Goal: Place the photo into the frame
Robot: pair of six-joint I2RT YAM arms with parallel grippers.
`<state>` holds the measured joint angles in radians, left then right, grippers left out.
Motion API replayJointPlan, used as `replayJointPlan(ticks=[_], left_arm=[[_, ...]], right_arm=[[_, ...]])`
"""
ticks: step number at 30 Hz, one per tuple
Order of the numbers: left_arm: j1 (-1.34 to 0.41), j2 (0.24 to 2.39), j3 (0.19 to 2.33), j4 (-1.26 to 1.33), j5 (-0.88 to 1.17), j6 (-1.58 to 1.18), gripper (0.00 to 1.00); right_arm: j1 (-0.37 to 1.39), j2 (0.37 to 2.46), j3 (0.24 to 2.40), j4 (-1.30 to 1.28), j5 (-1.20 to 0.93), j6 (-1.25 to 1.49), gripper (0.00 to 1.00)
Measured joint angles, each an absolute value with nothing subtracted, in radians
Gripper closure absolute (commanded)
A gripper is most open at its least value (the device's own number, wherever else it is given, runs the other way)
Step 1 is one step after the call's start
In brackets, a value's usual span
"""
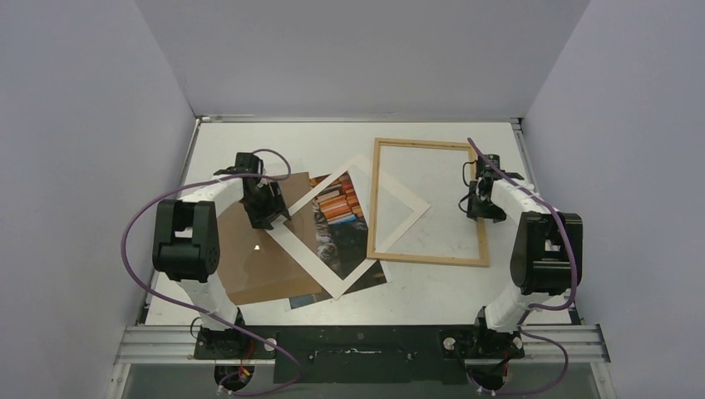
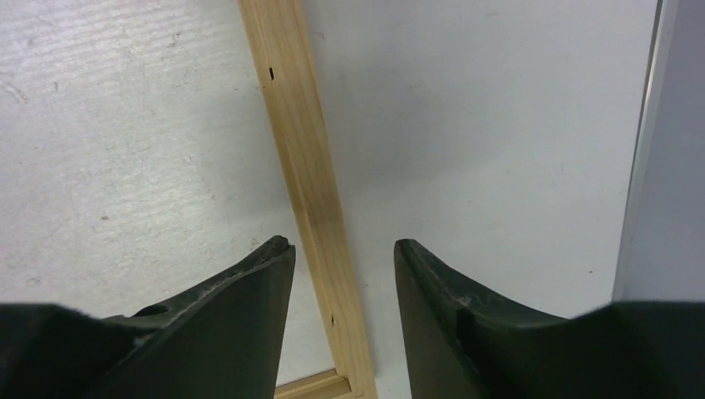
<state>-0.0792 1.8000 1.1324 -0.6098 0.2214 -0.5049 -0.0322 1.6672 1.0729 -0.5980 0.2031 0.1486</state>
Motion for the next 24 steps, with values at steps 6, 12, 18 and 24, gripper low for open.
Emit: replayJointPlan(ticks=[6,12,18,24], left_arm=[[-0.069,1.800,1.193,-0.689,0.187,-0.464,0.31],[-0.042,1.797,1.343,-0.749,0.167,-0.423,0.11],[0.043,1.773,1.424,-0.780,0.094,-0.380,0.03],[0.187,1.803,1.456,-0.785,0.051,-0.344,0.11]], right_arm=[[-0.032,1.671,1.090,-0.611,0.232,0.167,0.32],[-0.020,1.660,1.205,-0.646,0.194,0.224,0.29],[0.124,1.649,1.290,-0.633,0.112,0.306,0.29],[0.250,1.672,1.333,-0.577,-0.075,0.407,0.32]])
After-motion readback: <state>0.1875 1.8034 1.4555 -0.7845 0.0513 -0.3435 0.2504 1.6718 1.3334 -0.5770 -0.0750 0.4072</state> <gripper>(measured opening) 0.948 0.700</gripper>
